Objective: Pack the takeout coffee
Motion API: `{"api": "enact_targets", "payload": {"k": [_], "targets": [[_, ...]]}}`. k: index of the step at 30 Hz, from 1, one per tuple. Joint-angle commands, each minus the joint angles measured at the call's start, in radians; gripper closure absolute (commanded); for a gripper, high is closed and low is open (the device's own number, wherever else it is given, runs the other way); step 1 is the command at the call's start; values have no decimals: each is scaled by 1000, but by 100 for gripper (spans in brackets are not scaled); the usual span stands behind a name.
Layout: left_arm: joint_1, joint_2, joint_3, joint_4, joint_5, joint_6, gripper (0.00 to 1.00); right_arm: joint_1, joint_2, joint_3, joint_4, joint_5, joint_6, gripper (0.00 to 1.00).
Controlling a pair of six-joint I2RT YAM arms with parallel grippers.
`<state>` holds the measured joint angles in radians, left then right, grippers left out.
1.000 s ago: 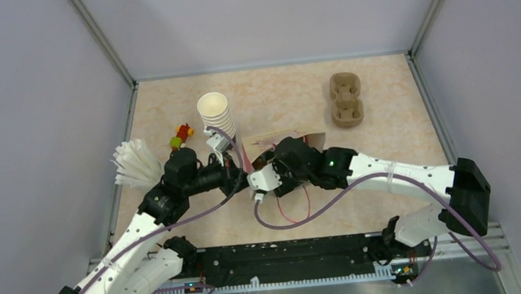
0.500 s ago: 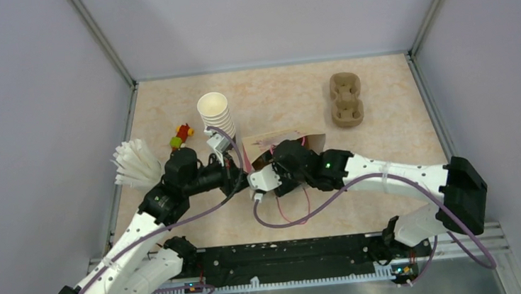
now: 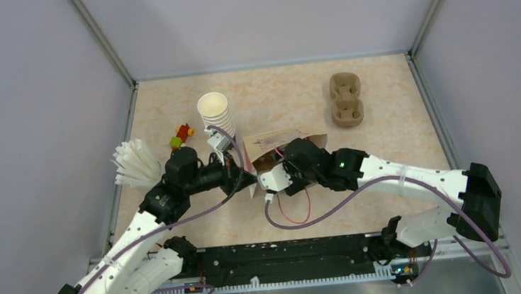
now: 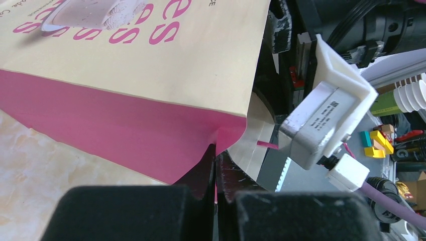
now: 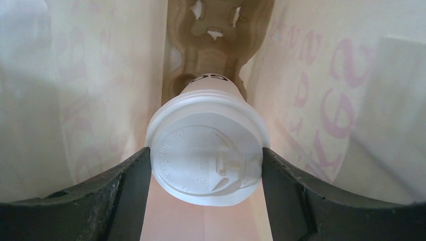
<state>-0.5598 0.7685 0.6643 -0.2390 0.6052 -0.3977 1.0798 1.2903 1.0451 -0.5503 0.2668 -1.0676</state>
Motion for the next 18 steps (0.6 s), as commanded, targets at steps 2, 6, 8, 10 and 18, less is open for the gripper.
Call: {"api": "enact_targets", "payload": {"k": [2,6,8,10,18], "targets": [[-3,9,-4,54,19,8,100,-36,-23,-21,-11,4,-45,51],[-4,10,-10,56,25,12,100,-49,-6,-6,-14,2,-67,51],[-4,10,-8,56,26,16,100,-56,0,4,-14,-9,-70,51],[-4,9,-8,58,26,20,100,-59,5,7,-14,-13,-75,51],[-4,11,-6,60,26,23,100,-59,24,-11,-11,-31,-100,52]]}}
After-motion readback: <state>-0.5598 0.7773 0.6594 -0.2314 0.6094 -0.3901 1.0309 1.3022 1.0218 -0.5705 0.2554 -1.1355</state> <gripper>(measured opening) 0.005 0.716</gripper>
